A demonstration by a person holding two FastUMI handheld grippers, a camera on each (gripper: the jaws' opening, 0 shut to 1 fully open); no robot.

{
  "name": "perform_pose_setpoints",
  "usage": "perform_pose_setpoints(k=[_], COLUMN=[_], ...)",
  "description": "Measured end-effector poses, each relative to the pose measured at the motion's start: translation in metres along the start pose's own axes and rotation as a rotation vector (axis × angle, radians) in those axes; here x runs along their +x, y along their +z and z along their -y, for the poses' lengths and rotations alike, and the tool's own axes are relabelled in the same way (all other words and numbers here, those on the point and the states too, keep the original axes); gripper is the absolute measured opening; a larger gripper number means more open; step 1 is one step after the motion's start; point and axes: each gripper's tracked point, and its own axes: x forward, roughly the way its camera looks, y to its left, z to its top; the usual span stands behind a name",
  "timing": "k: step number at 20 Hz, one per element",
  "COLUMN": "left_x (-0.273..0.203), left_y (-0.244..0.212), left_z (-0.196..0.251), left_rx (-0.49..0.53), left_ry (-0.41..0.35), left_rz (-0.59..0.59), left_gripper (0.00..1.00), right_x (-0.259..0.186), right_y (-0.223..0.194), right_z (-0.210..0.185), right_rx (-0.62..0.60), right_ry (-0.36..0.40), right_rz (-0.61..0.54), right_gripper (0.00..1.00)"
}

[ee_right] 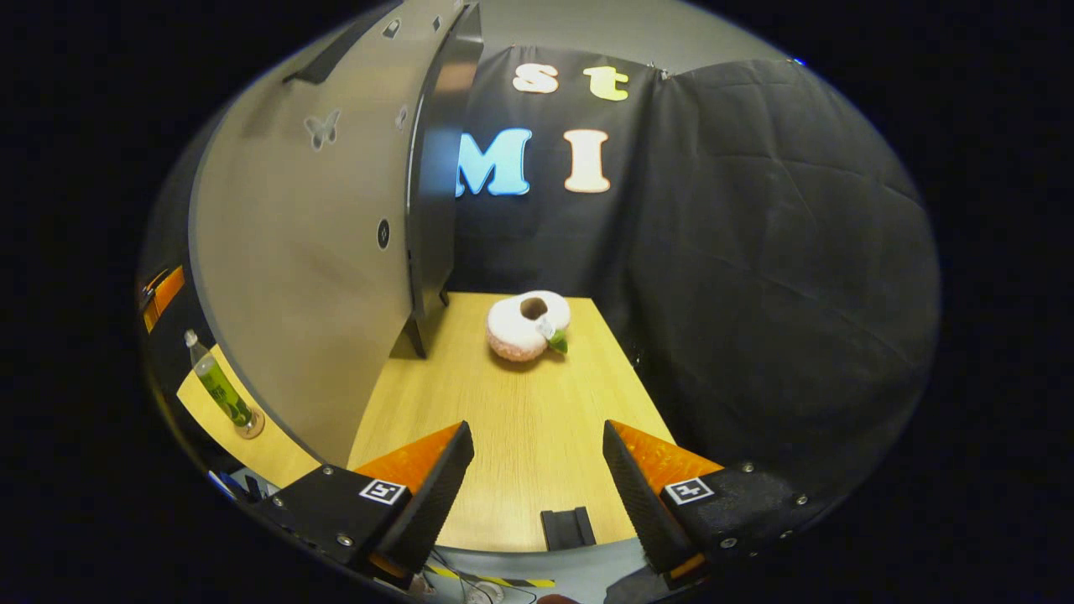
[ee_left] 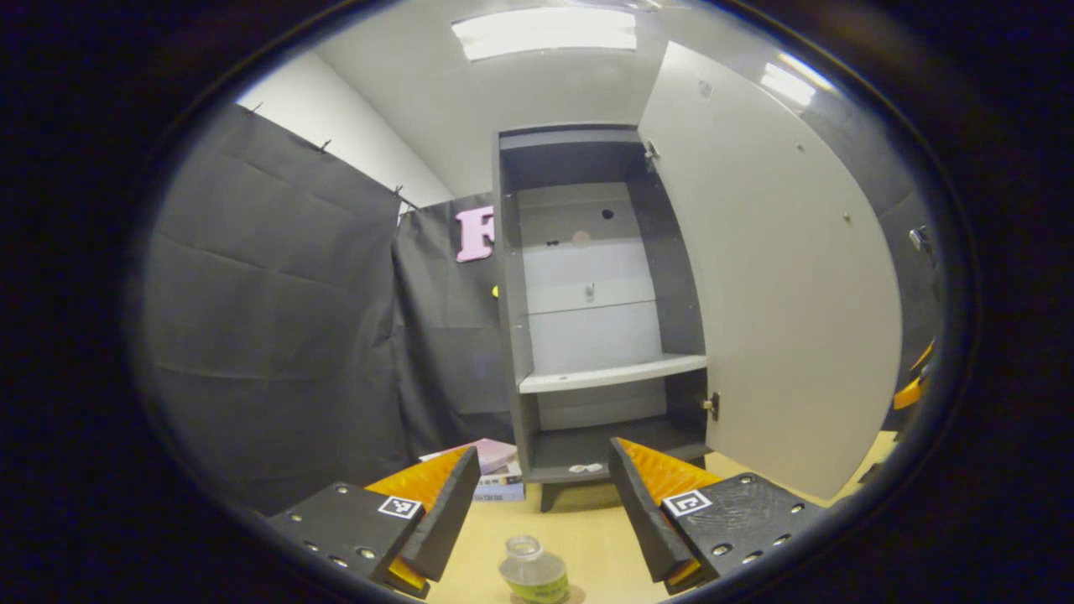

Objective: Open the cabinet door with the right hand, grasp the bottle in the cabinet with the left hand and place it on the coaster, then close the cabinet door with the right hand.

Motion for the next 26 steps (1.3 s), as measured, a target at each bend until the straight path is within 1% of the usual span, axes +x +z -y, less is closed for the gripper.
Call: perform_pose_setpoints(k=[1, 2, 3, 4, 5, 6, 7, 8, 9, 10, 11, 12, 13, 14, 15, 16, 18, 19, 21, 22, 23, 24, 25, 26], left_x=[0.001, 0.002, -0.001, -0.004, -0.006, -0.011, -0.015, -0.02, -0.025, -0.029, -0.035, -0.036, -0.038, -0.036, -0.034, -0.034, -0.031, -0.029, -0.029, -0.024, -0.017, -0.012, -0.008, -0.005], left_y=[0.014, 0.024, 0.031, 0.042, 0.057, 0.069, 0.081, 0.088, 0.092, 0.097, 0.1, 0.102, 0.106, 0.109, 0.112, 0.109, 0.099, 0.098, 0.102, 0.108, 0.111, 0.105, 0.105, 0.101], left_z=[0.003, 0.011, 0.019, 0.022, 0.025, 0.027, 0.028, 0.03, 0.036, 0.044, 0.047, 0.047, 0.044, 0.045, 0.047, 0.048, 0.05, 0.046, 0.035, 0.03, 0.023, 0.009, -0.002, -0.008], left_rx=[-0.024, -0.052, -0.062, -0.057, -0.04, -0.019, -0.015, -0.031, -0.051, -0.054, -0.034, 0.003, 0.041, 0.058, 0.049, 0.024, -0.047, -0.07, -0.068, -0.068, -0.064, -0.043, -0.016, -0.001], left_ry=[-0.003, -0.023, -0.039, -0.05, -0.059, -0.058, -0.049, -0.03, -0.033, -0.04, -0.039, -0.04, -0.033, -0.033, -0.036, -0.047, -0.077, -0.081, -0.064, -0.064, -0.063, -0.051, -0.04, -0.039], left_rz=[0.004, -0.004, -0.016, -0.02, -0.02, -0.026, -0.026, -0.037, -0.055, -0.068, -0.083, -0.101, -0.11, -0.107, -0.099, -0.095, -0.113, -0.111, -0.126, -0.121, -0.114, -0.117, -0.122, -0.127], left_gripper=[0.88, 0.88, 0.88, 0.88, 0.88, 0.88, 0.92, 0.92, 0.88, 0.88, 0.93, 0.92, 0.92, 0.92, 0.83, 0.93, 0.93, 0.94, 0.92, 0.92, 0.88, 0.88, 0.88, 0.88], right_x=[-0.003, -0.007, -0.013, -0.018, -0.024, -0.029, -0.033, -0.038, -0.044, -0.049, -0.053, -0.058, -0.064, -0.068, -0.071, -0.072, -0.08, -0.081, -0.077, -0.079, -0.081, -0.084, -0.083, -0.082], right_y=[0.011, 0.021, 0.034, 0.052, 0.071, 0.089, 0.107, 0.127, 0.147, 0.165, 0.182, 0.196, 0.209, 0.218, 0.222, 0.223, 0.221, 0.223, 0.222, 0.222, 0.223, 0.223, 0.222, 0.223], right_z=[-0.001, -0.006, -0.005, -0.01, -0.021, -0.025, -0.03, -0.035, -0.041, -0.044, -0.048, -0.05, -0.052, -0.054, -0.059, -0.065, -0.069, -0.073, -0.084, -0.092, -0.102, -0.11, -0.12, -0.129], right_rx=[0.013, 0.022, 0.026, 0.041, 0.058, 0.062, 0.063, 0.064, 0.065, 0.071, 0.081, 0.093, 0.103, 0.107, 0.1, 0.09, 0.071, 0.059, 0.051, 0.051, 0.052, 0.053, 0.055, 0.063], right_ry=[0.007, 0.029, 0.033, 0.063, 0.109, 0.13, 0.154, 0.178, 0.199, 0.217, 0.235, 0.253, 0.27, 0.286, 0.305, 0.318, 0.31, 0.302, 0.3, 0.309, 0.317, 0.325, 0.334, 0.345], right_rz=[0.014, 0.015, 0.022, 0.049, 0.08, 0.111, 0.147, 0.187, 0.228, 0.267, 0.304, 0.337, 0.369, 0.395, 0.409, 0.41, 0.411, 0.415, 0.397, 0.39, 0.387, 0.387, 0.377, 0.369], right_gripper=[0.96, 0.96, 0.96, 0.97, 0.96, 0.97, 0.95, 0.95, 0.95, 0.95, 0.96, 0.95, 0.96, 0.95, 0.96, 0.96, 0.95, 0.93, 0.92, 0.89, 0.92, 0.92, 0.9, 0.89])
